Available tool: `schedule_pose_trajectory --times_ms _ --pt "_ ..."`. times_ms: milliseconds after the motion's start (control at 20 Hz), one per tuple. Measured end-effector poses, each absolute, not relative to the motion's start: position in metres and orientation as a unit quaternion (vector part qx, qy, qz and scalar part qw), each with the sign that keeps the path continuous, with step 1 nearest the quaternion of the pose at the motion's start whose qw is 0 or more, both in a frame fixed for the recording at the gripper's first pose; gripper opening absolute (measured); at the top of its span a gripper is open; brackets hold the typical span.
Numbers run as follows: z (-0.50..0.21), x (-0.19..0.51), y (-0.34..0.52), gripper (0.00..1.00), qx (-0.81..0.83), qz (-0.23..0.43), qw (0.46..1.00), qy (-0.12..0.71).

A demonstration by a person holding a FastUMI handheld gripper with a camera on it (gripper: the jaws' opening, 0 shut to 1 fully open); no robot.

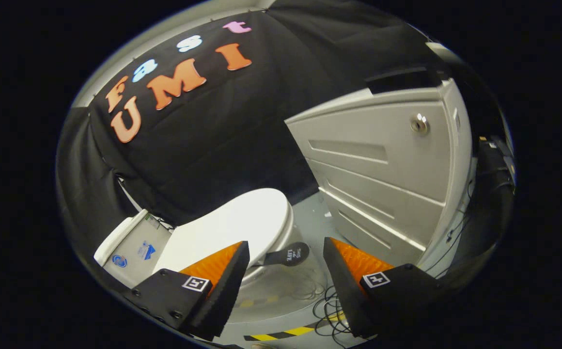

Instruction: Open the toilet lid.

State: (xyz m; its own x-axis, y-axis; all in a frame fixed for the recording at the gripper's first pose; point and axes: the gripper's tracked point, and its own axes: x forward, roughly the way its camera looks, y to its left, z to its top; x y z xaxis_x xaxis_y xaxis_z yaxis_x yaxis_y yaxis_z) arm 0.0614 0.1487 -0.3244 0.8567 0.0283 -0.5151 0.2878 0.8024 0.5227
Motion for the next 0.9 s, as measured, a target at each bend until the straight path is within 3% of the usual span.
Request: schedule_pose_trajectory --times_ms 550,700,850,900 --pt "-0.373 0.086 0.17 0.95 0.396 -0.063 0.865 0.303" --pt "-0.374 0.093 0.167 0.68 0.422 -0.067 0.853 0.299" --pt "-0.378 0.1 0.17 0.67 0.42 -0.047 0.855 0.3" --pt "-0.381 0.103 0.172 0.54 0.428 -0.047 0.85 0.302"
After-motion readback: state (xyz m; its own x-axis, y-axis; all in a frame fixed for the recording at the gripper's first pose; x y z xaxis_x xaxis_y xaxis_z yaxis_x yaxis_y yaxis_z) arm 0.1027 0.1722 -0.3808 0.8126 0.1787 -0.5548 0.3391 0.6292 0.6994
